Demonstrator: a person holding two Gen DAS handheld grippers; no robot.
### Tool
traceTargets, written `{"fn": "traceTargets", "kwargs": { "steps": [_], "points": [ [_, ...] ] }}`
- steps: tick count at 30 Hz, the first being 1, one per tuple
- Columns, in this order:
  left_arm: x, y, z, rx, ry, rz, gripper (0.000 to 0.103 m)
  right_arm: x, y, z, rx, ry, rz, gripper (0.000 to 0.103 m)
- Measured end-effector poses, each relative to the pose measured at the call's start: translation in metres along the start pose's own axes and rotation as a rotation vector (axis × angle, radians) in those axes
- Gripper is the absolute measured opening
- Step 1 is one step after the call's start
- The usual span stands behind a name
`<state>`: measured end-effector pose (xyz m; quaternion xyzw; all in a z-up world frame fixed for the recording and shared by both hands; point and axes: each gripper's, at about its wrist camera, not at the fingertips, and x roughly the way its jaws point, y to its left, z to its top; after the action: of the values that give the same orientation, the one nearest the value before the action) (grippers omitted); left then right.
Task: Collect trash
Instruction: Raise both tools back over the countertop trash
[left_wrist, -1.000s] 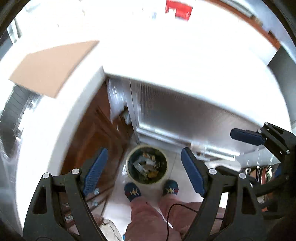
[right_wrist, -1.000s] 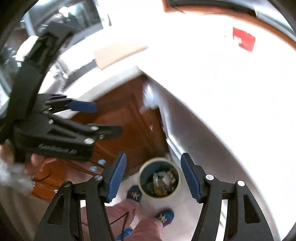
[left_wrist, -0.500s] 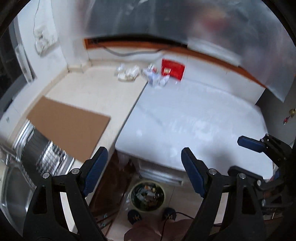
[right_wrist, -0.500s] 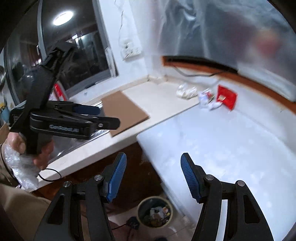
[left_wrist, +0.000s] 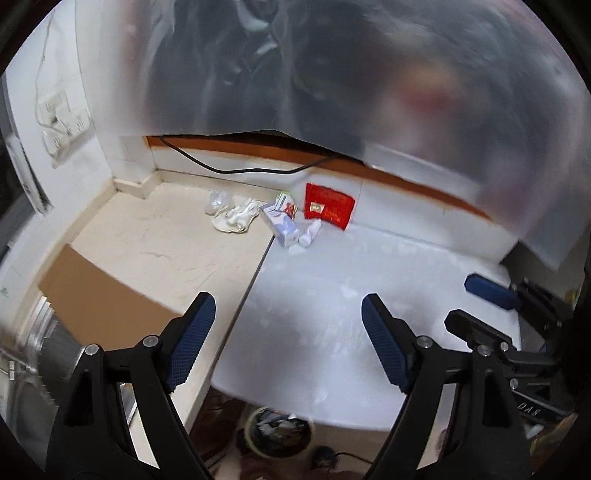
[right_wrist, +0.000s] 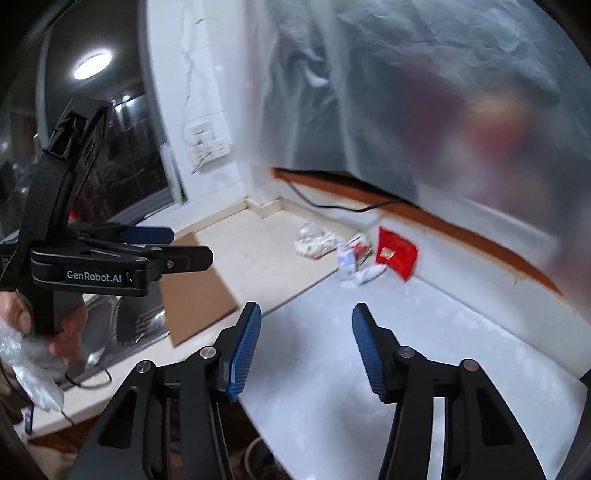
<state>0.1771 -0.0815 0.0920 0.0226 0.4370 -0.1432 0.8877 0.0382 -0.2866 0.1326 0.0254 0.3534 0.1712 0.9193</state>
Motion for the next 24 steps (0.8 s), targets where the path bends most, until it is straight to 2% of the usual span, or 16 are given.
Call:
{"fn": "traceTargets", "kwargs": {
  "steps": [4,8,12,17,24],
  "points": [
    [0.055,0.020,0.034,-0.073,0.036,-0.049,0.079,0.038,-0.023,0.025,0.080,0.023,-0.031,0.039],
    [0.109,0.029,0.057,-0.087,0.057,-0.050,0.079,0.087,-0.055,0.048,0.182,0.044,-0.063,0.037],
    [0.172,0.030,0.072,-0.104,0.098,-0.050,0.079,0.134,-0.082,0.062,0.231,0.061,-0.112,0.037],
    [0.244,0.031,0.081,-0.112,0.139,-0.034,0.079,0.200,-0.117,0.061,0.315,0.094,-0.157,0.037],
    [0.321,0.039,0.081,-0.164,0.207,-0.031,0.077,0.256,-0.148,0.040,0.399,0.111,-0.186,0.037]
  ]
}}
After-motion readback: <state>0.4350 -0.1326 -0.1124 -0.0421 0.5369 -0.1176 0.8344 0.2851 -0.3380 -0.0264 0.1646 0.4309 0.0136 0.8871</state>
